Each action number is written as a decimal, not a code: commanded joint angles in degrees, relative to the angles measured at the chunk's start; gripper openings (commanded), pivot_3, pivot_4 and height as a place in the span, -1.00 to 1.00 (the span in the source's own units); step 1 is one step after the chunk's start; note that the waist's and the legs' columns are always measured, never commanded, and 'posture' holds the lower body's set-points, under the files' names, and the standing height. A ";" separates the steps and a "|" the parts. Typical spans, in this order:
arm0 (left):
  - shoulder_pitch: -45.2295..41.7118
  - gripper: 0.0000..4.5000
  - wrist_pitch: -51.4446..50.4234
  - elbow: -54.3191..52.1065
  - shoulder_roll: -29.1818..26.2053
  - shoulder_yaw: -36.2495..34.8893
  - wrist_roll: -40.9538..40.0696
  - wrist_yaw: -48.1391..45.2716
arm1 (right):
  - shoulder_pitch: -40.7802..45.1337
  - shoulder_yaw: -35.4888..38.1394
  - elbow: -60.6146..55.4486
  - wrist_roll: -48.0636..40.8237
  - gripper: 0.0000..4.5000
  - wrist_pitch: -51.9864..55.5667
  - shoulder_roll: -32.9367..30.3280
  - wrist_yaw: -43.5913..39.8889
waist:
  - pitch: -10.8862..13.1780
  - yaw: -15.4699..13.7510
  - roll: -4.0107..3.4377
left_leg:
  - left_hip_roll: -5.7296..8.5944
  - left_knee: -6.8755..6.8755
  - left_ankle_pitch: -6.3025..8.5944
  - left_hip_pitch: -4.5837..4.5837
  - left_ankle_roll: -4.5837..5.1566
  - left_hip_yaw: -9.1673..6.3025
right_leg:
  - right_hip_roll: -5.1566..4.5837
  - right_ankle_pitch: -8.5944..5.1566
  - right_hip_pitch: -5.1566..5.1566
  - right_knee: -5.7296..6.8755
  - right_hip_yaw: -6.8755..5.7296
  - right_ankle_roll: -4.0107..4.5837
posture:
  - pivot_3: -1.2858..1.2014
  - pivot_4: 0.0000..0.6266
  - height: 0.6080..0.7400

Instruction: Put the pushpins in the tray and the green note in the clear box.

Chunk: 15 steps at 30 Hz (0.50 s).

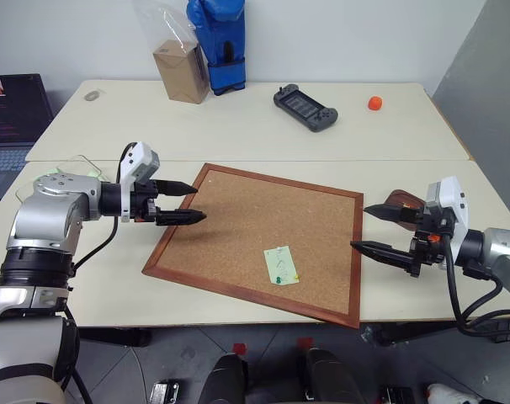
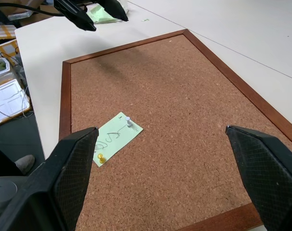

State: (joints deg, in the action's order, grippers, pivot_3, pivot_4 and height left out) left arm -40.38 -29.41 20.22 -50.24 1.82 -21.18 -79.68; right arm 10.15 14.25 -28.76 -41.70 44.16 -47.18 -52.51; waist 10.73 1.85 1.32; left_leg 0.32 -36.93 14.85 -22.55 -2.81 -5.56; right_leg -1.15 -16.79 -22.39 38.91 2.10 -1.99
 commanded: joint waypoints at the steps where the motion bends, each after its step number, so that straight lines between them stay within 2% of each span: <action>1: -1.05 1.00 1.65 -0.47 0.89 -0.79 0.07 0.01 | -0.28 -0.50 -2.66 -0.73 0.99 -1.51 0.45 0.55 | 0.00 0.01 0.00 | 0.00 0.00 0.00 0.00 0.00 0.00 | 0.00 0.00 0.00 0.00 0.00 0.00 | 0.03 -0.52 1.00; 4: -0.22 1.00 4.36 -1.32 2.66 -0.84 0.80 1.88 | -0.38 -2.01 -3.18 0.35 0.99 -2.60 1.19 1.04 | 0.00 0.01 0.00 | 0.00 -0.03 0.00 0.00 0.00 0.00 | 0.00 0.00 0.00 0.02 0.00 0.00 | 0.03 -0.52 1.00; 7: 1.54 0.81 9.41 -2.51 5.98 -1.12 2.34 5.92 | -0.22 -6.27 -3.50 4.54 1.00 -6.66 2.45 1.41 | 0.00 -0.03 0.00 | 0.00 -0.04 0.00 0.02 0.00 0.00 | -0.01 0.00 0.00 0.03 0.02 0.00 | 0.03 -0.52 1.00; 10: 3.67 0.57 9.04 -4.57 9.20 -2.90 0.20 8.48 | 0.69 -11.20 -3.60 7.87 1.00 -9.33 5.40 3.48 | -0.01 0.06 0.00 | -0.01 -0.04 0.00 0.05 0.00 0.02 | -0.02 0.00 0.01 0.05 0.08 0.00 | 0.03 -0.52 1.00; 15: 5.56 0.15 8.89 -8.22 13.76 -3.17 -0.57 12.93 | 2.06 -15.39 -1.87 10.53 1.00 -11.65 9.20 5.10 | -0.01 -0.02 0.00 | -0.03 -0.07 -0.01 -0.01 -0.01 -0.05 | 0.00 0.01 -0.05 0.08 0.05 0.01 | 0.03 -0.52 1.00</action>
State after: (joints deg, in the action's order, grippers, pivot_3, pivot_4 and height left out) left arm -34.96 -21.04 15.98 -37.93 0.19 -20.30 -69.05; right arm 10.63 -0.27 -30.57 -32.40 34.82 -39.24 -48.25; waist 10.73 1.83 1.32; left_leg 0.32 -37.01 14.84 -22.58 -2.82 -5.63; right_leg -1.17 -16.78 -22.44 38.99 2.14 -1.98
